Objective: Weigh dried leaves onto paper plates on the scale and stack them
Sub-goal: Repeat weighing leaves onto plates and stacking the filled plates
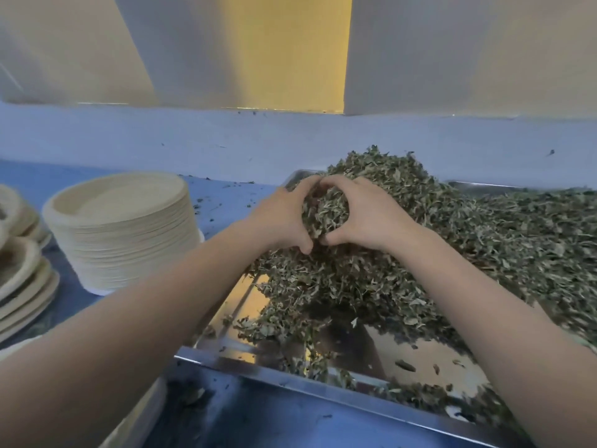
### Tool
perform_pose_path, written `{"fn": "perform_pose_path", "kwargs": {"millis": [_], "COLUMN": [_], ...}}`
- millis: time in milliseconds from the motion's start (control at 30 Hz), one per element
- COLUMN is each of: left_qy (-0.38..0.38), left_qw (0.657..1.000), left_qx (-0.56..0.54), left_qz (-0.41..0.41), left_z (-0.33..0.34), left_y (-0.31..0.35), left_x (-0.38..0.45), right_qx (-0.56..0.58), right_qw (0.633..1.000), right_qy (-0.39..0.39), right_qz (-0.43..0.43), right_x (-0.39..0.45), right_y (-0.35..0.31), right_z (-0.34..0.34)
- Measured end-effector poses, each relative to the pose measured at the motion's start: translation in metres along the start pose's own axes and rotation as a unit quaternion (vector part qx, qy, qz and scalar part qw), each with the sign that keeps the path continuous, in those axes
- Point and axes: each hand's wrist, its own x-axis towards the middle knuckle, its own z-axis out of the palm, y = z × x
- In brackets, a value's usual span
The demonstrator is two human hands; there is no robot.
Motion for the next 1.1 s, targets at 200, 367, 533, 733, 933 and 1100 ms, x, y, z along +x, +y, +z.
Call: {"fn": "perform_pose_path", "kwargs": {"millis": [200,367,533,733,933,1100], "left_qy": [0.078,0.026,-0.017,-0.02,0.034,0.063], "left_qw": [0.997,0.978,0.959,0.943,0.934,0.926], "left_qx": [-0.02,-0.195,-0.27,-0.322,-0.338,-0.33], "left_qz": [-0.016,-0.075,-0.081,-0.08,-0.107,-0.17], "left_z": [-0.009,-0.028,-0.035,-0.033,-0.074,-0.095], "left_y": [0.011,0.018,0.022,0.012,-0.025,-0.072], "left_x": [-0.016,-0.034,-0.06,-0.097,-0.165,-0.237], "right_qx": [0.03,0.063,0.241,0.294,0.321,0.358], "right_qw": [0.999,0.997,0.97,0.955,0.944,0.916], "right_qy": [0.038,0.033,0.007,-0.019,-0.049,-0.135], "right_qz": [-0.02,-0.021,0.021,0.017,-0.059,-0.12], "right_x": [-0.006,-0.019,-0.041,-0.066,-0.074,-0.088], "right_y": [-0.025,-0.039,-0.052,-0.083,-0.155,-0.228], "right_z": [-0.012,-0.037,-0.037,-0.029,-0.023,0.007]}}
